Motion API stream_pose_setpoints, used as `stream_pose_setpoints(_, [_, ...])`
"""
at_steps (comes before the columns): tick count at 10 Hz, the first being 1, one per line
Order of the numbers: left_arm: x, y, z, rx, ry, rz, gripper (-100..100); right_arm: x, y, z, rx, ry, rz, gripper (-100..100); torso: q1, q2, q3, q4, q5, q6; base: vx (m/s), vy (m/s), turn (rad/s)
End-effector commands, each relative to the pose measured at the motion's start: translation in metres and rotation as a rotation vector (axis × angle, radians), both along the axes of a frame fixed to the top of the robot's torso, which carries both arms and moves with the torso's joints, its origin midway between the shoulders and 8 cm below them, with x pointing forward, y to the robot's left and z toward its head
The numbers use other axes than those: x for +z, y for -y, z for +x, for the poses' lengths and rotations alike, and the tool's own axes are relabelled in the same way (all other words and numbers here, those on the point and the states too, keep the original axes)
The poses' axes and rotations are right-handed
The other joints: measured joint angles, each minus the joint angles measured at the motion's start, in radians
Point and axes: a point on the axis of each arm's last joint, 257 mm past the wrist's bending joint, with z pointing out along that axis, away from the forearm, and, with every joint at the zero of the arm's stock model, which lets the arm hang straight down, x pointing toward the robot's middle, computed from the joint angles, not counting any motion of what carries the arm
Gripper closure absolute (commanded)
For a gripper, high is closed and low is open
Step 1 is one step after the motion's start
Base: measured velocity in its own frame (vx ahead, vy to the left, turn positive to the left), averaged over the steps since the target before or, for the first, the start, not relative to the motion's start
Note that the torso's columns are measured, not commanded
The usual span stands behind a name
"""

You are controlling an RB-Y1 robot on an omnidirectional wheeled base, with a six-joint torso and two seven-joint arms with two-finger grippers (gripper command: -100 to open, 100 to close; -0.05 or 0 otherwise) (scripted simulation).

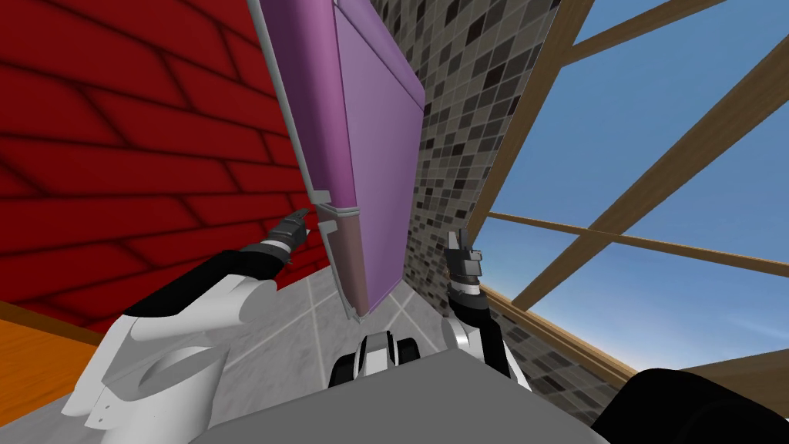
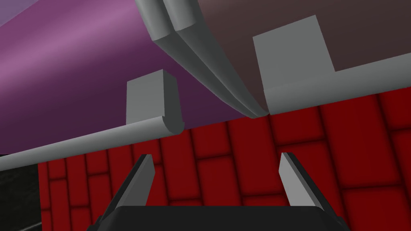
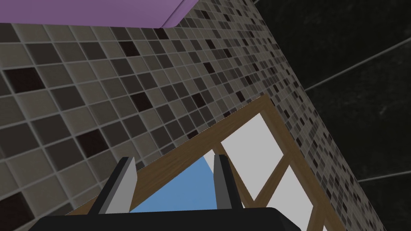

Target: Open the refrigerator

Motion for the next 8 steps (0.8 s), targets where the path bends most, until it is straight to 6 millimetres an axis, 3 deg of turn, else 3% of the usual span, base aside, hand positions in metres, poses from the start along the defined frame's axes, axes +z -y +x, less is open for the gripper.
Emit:
stream_pose_setpoints(1, [0.001, -0.002, 0.002, 0.006, -0.033, 0.01, -100, 0.0, 0.0, 0.0, 0.0, 0.0, 0.0, 0, 0.0, 0.001, 0.0, 0.0, 0.0, 0.0, 0.068, -0.015, 0.018])
stream_pose_setpoints(8, [0.011, -0.002, 0.001, 0.016, -0.084, 0.035, -100, 0.0, 0.0, 0.0, 0.0, 0.0, 0.0, 0, 0.001, -0.004, -0.004, -0.001, 0.0, 0.002, 0.067, -0.019, 0.017])
